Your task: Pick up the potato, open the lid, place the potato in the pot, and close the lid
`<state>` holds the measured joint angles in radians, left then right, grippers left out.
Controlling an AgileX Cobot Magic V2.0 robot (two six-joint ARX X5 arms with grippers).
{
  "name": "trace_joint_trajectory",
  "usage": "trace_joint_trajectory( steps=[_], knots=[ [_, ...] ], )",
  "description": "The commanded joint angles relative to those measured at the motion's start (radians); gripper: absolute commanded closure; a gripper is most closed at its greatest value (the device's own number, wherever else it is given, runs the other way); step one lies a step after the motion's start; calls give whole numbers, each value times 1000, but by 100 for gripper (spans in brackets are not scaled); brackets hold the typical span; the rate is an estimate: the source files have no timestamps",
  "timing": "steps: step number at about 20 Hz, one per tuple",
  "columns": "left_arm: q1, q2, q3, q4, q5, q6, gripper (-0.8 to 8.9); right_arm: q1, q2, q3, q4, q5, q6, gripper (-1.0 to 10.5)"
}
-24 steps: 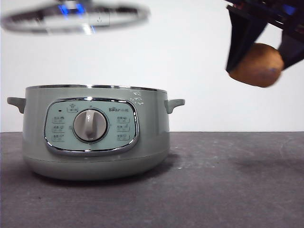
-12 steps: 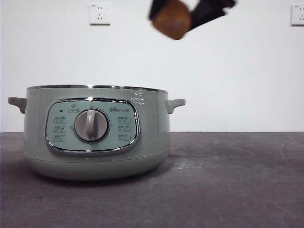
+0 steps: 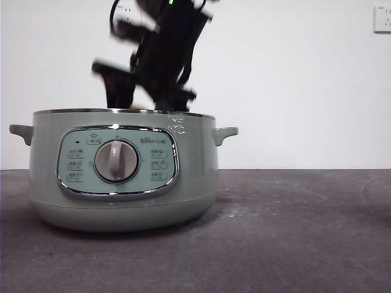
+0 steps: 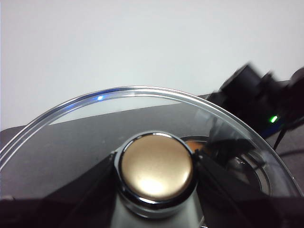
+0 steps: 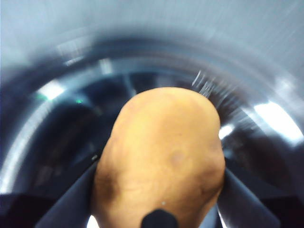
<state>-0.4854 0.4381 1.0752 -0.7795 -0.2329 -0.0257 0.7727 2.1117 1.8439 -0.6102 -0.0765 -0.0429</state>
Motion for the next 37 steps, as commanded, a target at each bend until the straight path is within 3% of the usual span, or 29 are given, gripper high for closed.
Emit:
trace_joint_trajectory(
  steps=[1,10,11,13,14,20,24,27,32,37],
  knots=[
    [0,-10,12,40,-2,1,822,9,45,2,0,0,-20,958],
    [0,-7,12,14,-3,1,822,10,76,2,-80,-1,-64,940],
    [0,-7,12,13,-3,1,822,10,79,2,-80,-1,-63,896],
    [0,-7,12,0,-3,1,822,12,79,2,-80,1,-57,589],
    [0,-7,12,-10,-3,0,822,12,79,2,-80,1,-48,496],
    [0,-7,12,-26,-3,0,822,21,72,3,-82,1,-17,434],
    [0,28,12,13,-2,0,822,19,-86,3,-175,10,-8,443],
    [0,138,12,84,2,0,822,13,-275,3,-292,79,-8,444],
    [0,457,12,301,133,0,822,-1,-573,3,-431,86,-6,445],
    [0,736,12,499,214,-35,822,-1,-727,3,-488,87,-2,445]
  ],
)
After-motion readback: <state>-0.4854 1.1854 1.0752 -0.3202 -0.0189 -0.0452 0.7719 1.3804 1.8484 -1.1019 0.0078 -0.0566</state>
